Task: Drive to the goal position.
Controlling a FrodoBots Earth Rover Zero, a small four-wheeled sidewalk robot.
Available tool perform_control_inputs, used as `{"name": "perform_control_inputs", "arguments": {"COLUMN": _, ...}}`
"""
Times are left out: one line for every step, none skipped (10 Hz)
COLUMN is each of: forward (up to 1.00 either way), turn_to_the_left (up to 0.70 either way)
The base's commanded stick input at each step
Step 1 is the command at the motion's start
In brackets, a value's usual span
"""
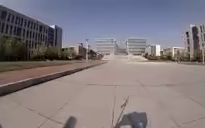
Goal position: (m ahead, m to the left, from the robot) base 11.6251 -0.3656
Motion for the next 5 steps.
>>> {"name": "perform_control_inputs", "arguments": {"forward": 0.7, "turn_to_the_left": 0.0}}
{"name": "perform_control_inputs", "arguments": {"forward": 0.7, "turn_to_the_left": 0.0}}
{"name": "perform_control_inputs", "arguments": {"forward": 0.7, "turn_to_the_left": 0.0}}
{"name": "perform_control_inputs", "arguments": {"forward": 0.7, "turn_to_the_left": 0.0}}
{"name": "perform_control_inputs", "arguments": {"forward": 0.7, "turn_to_the_left": 0.0}}
